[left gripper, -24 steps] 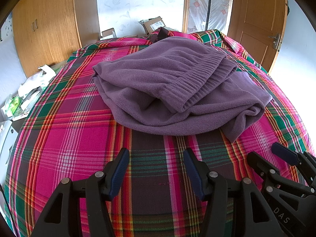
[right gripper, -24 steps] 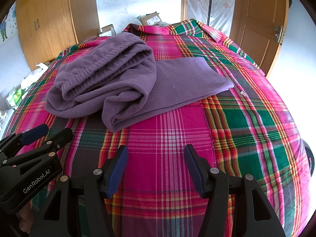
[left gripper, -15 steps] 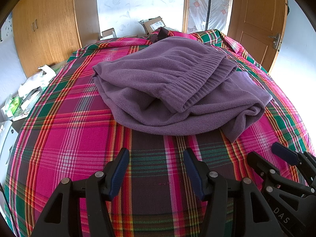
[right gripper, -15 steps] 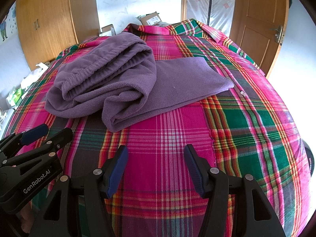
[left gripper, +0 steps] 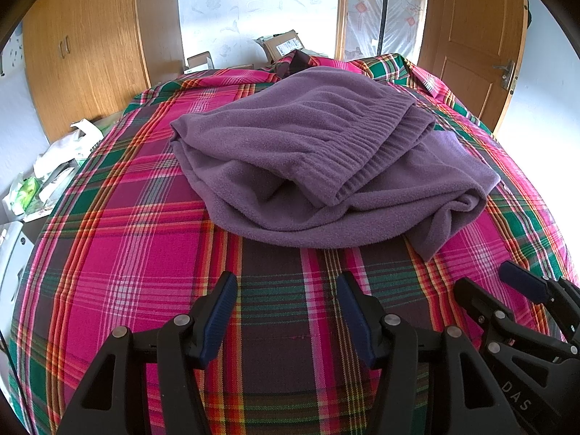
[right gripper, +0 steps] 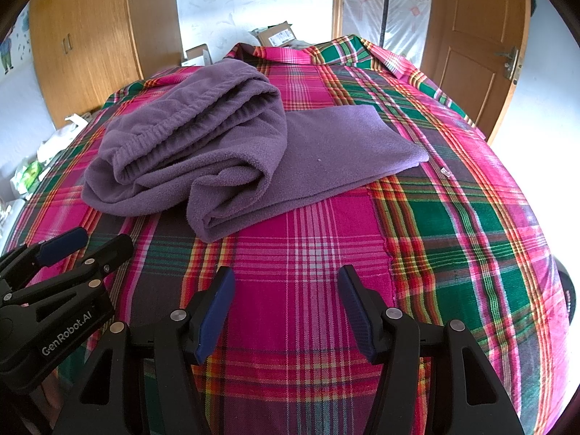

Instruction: Fold clothes

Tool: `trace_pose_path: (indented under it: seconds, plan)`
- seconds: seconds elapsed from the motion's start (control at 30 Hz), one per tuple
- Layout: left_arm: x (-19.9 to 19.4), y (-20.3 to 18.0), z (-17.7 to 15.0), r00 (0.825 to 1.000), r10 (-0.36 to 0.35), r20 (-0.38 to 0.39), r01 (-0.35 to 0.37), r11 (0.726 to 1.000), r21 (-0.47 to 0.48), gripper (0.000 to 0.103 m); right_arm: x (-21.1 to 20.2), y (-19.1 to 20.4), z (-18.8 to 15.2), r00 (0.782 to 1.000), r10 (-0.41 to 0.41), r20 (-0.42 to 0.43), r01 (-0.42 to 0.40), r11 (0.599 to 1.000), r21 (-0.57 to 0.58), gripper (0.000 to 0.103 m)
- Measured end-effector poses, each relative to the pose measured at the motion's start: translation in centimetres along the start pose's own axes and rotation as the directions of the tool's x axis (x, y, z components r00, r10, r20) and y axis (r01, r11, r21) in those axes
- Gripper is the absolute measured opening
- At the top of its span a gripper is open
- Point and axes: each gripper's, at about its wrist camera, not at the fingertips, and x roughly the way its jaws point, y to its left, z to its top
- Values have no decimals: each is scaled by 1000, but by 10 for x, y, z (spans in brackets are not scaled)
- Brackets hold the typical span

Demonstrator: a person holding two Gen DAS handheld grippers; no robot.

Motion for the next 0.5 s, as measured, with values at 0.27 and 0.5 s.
trace_pose_path:
  seconds: [0.27, 0.5]
  plan:
    - [2, 0, 1, 1000, -24, -2, 24, 1000, 19, 61, 0, 0, 1, 1000, 0, -1, 0, 1000, 2, 62]
    - [0, 2, 0, 999, -45, 0, 45, 998, 32, 61, 0, 0, 0, 1000, 0, -1, 0, 1000, 2, 62]
